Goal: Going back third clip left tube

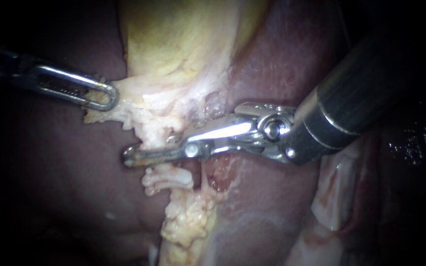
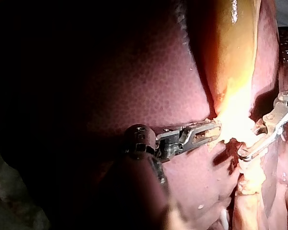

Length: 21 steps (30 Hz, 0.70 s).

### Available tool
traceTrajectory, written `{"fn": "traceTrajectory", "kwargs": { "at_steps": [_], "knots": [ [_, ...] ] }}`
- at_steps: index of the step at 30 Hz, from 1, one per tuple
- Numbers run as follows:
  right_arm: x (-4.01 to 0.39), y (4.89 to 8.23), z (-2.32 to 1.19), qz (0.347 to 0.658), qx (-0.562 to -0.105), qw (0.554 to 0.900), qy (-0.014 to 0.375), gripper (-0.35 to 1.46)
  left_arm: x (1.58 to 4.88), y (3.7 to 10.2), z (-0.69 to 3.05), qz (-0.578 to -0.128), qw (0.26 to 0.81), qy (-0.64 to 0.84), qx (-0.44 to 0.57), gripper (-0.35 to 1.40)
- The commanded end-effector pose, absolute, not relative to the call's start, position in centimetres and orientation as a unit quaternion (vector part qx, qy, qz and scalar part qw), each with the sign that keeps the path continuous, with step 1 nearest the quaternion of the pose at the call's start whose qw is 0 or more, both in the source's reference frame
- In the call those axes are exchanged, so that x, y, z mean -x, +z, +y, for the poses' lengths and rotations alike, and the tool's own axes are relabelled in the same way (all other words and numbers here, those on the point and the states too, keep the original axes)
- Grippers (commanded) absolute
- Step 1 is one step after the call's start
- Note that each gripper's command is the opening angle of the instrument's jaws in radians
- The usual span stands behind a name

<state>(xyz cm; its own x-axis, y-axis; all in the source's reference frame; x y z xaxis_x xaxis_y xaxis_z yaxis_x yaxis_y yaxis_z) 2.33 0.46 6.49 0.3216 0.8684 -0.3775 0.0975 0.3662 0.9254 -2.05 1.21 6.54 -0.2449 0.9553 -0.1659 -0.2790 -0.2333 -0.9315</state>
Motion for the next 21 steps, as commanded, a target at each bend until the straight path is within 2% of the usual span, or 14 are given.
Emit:
{"fn": "traceTrajectory", "kwargs": {
  "at_steps": [1,4,8,10,15,21],
  "knots": [
    [-2.33,6.49,0.46,0.503,-0.480,0.656,0.294,-0.35,2.05,6.53,1.21,-0.415,0.460,0.671,0.408,-0.35],
    [-2.32,6.50,0.46,0.502,-0.483,0.656,0.291,-0.31,2.05,6.53,1.21,-0.415,0.460,0.671,0.408,-0.35],
    [-2.36,6.51,0.47,0.502,-0.482,0.656,0.292,0.27,2.05,6.52,1.21,-0.415,0.460,0.671,0.408,-0.35],
    [-2.38,6.52,0.48,0.503,-0.482,0.656,0.293,0.40,2.05,6.52,1.21,-0.415,0.460,0.671,0.408,-0.35],
    [-2.44,6.57,0.44,0.503,-0.480,0.657,0.292,0.46,2.05,6.52,1.21,-0.415,0.460,0.671,0.408,-0.35],
    [-2.57,6.73,0.45,0.517,-0.461,0.667,0.274,0.48,2.06,6.50,1.20,-0.415,0.460,0.671,0.408,-0.35]
  ]
}}
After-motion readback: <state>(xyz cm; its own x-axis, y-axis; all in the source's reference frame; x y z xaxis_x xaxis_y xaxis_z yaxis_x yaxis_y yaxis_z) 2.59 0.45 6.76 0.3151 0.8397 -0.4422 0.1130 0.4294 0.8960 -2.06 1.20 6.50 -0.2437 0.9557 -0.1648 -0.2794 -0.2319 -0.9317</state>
